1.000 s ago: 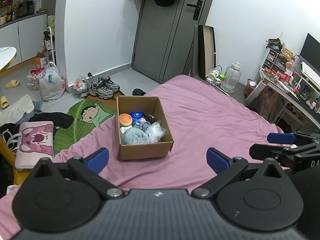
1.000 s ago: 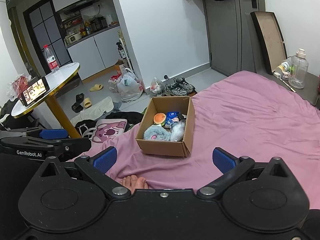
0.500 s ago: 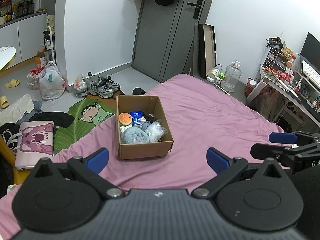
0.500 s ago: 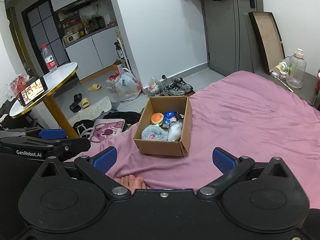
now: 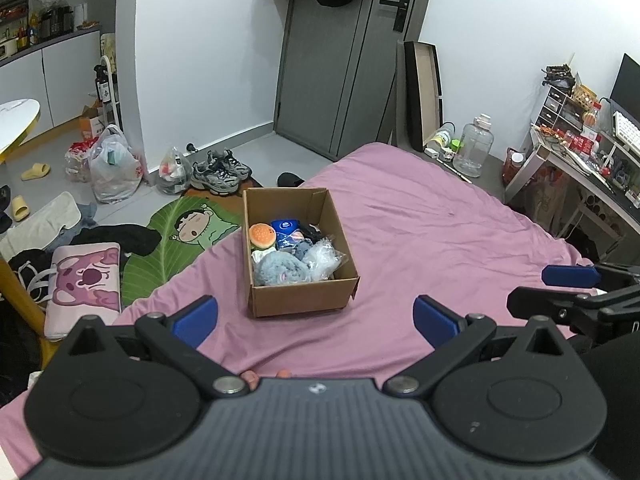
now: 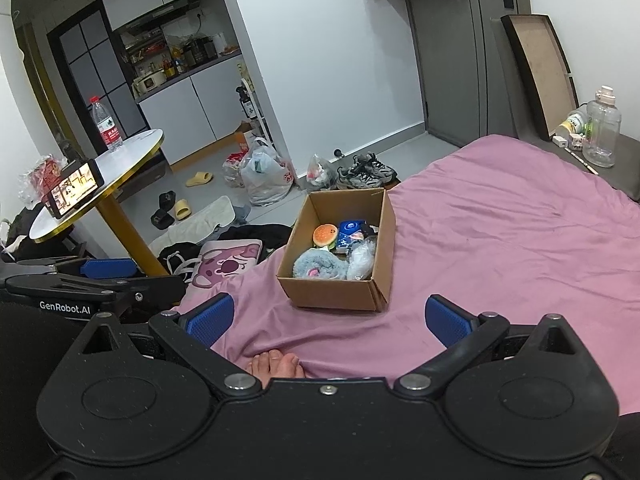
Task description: Organize soft objects
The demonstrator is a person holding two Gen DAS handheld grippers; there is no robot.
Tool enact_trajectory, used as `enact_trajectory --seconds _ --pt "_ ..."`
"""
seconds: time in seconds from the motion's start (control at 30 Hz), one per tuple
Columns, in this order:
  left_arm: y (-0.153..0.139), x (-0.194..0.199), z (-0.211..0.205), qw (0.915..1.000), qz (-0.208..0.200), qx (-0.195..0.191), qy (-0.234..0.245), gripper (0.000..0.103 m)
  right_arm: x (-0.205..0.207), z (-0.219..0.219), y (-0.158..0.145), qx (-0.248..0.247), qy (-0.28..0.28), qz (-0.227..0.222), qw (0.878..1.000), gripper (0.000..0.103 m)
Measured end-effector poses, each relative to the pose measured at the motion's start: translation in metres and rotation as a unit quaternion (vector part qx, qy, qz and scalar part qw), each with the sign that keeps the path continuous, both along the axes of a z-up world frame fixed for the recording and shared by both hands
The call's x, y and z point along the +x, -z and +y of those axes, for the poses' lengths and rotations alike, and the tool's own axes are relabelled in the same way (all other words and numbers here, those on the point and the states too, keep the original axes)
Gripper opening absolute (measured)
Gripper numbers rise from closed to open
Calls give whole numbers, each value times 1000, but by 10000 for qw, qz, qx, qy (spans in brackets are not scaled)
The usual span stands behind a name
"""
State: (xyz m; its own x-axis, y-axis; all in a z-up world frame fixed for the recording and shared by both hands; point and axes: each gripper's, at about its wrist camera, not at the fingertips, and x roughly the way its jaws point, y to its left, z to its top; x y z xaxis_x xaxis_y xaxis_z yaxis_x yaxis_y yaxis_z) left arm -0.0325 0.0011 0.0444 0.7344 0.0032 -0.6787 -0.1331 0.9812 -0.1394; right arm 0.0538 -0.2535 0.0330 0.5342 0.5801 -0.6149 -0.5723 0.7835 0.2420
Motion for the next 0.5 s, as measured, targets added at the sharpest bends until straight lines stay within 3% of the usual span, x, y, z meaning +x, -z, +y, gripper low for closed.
enact_trajectory --seconds 0.5 --pt "2 3 -2 10000 8 89 2 103 3 -3 7 42 -14 81 10000 103"
